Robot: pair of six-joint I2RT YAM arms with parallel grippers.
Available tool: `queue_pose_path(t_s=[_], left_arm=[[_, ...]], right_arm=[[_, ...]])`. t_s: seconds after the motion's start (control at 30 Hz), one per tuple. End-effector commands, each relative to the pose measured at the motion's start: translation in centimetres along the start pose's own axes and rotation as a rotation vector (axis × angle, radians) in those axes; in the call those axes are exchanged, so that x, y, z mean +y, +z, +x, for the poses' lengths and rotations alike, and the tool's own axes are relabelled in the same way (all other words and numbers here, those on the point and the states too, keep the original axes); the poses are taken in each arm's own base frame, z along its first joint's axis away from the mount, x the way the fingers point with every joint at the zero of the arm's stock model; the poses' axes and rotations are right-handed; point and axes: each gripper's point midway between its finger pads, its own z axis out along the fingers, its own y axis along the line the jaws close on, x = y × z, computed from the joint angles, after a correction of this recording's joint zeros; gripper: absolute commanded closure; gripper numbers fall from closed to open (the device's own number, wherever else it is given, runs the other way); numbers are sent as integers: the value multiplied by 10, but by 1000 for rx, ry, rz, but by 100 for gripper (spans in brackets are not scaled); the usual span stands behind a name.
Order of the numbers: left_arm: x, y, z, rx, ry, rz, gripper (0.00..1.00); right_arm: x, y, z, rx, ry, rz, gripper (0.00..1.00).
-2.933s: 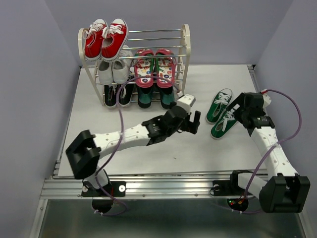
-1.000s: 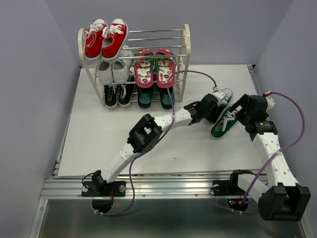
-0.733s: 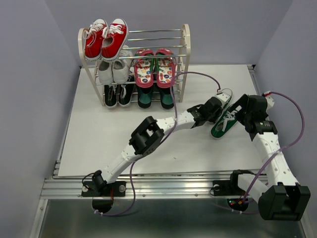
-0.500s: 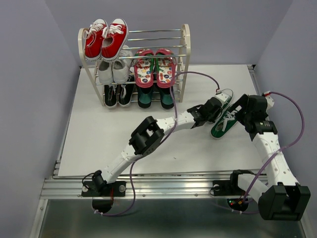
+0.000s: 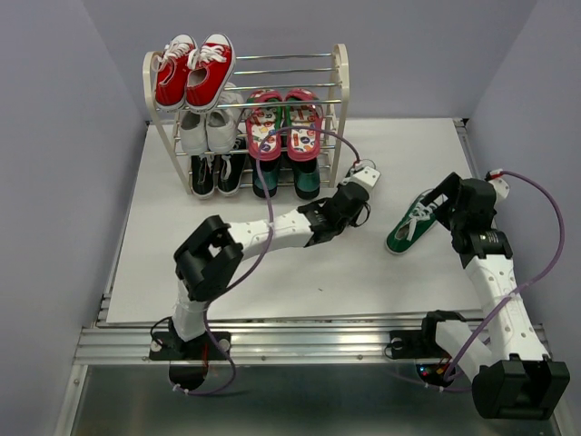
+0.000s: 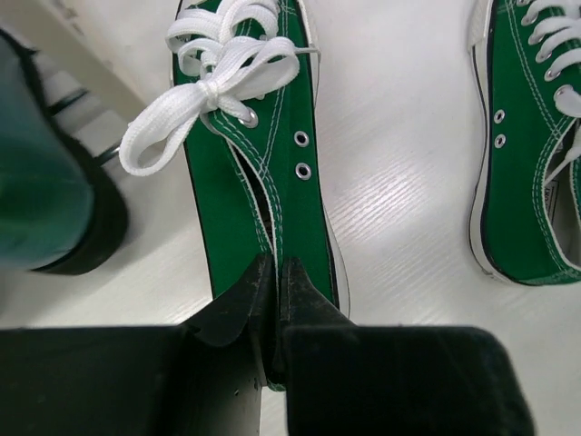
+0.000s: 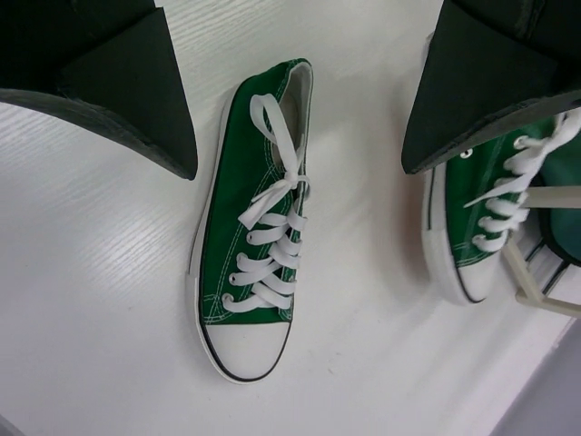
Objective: Place and organize the shoes onto the shoe shelf
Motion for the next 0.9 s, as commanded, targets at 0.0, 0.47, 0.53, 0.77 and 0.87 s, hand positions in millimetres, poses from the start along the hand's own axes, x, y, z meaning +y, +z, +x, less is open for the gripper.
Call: queue_pose_path(t_s=[0.0, 0.47, 0.53, 0.77, 0.87], left_arm=[[24, -62, -95, -268, -110, -44, 100], [13, -204, -153, -447, 13, 91, 100], [19, -224, -166, -493, -12, 109, 100], [61, -264, -200, -615, -32, -33, 100], [80, -284, -226, -694, -53, -108, 100]], right_arm=[[3, 0, -14, -67, 11, -21, 0], [8, 8, -6, -29, 3, -35, 0], [6, 7, -7, -38, 3, -26, 0], [1, 5, -11, -67, 10, -6, 0], [2, 6, -12, -64, 9, -5, 0]])
